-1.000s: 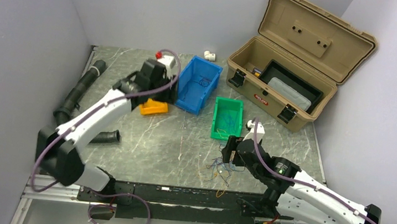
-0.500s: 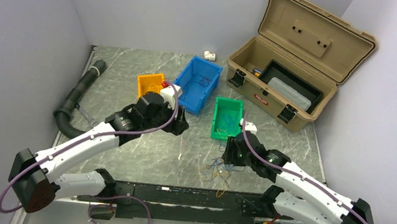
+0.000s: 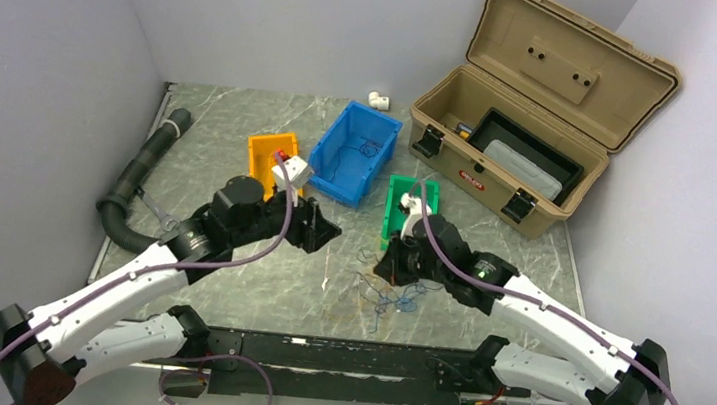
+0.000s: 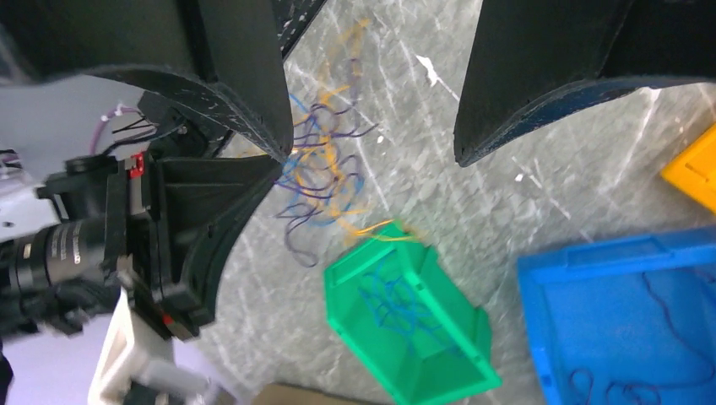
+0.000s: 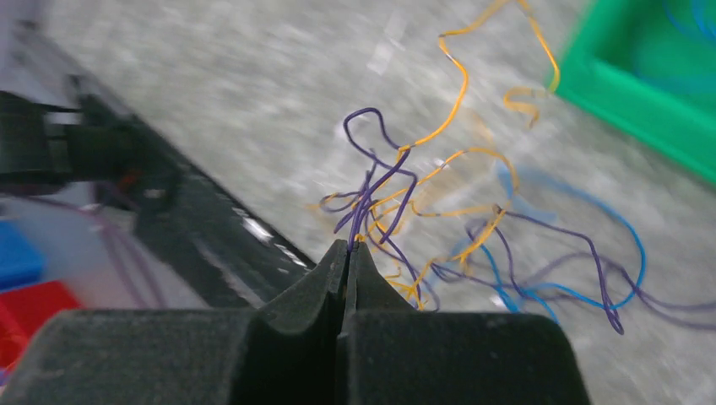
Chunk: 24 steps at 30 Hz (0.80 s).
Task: Untangle the cables
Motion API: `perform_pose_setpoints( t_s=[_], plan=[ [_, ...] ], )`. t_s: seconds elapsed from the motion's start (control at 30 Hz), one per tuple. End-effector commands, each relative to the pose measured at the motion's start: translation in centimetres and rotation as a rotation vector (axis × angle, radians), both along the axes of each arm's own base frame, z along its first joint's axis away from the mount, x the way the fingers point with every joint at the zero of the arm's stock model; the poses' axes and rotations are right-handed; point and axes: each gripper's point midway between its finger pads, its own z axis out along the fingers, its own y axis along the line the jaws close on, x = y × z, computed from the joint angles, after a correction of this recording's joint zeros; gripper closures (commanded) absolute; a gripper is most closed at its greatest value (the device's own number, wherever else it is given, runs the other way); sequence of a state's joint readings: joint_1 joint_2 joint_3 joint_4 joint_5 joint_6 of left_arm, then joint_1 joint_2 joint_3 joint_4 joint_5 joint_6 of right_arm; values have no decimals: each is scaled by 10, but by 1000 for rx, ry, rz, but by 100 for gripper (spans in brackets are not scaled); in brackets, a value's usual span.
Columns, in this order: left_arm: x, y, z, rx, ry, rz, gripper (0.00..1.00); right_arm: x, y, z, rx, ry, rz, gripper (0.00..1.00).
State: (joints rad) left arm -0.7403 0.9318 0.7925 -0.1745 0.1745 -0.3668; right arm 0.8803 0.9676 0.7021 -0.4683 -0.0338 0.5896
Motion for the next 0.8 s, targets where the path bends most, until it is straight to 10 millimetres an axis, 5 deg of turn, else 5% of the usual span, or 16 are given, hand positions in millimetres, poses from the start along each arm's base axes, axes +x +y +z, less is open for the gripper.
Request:
perform_pose_setpoints(
  t_s=[0.0,0.2,0.53,0.77],
  plan=[
    [-17,-3,50,-152,-177,-89,26,-2,61,96,257,-147,232,100],
    [-33,13,68,-217,-274,-87,18,-9,78,149,376,-251,331,100],
    [-59,-4,81,-266,-392,-297,16,-5,79,156,392,-274,313,100],
    [-57,-18,76,-257,-373,-357,19,-5,76,169,396,-300,315,100]
  ],
)
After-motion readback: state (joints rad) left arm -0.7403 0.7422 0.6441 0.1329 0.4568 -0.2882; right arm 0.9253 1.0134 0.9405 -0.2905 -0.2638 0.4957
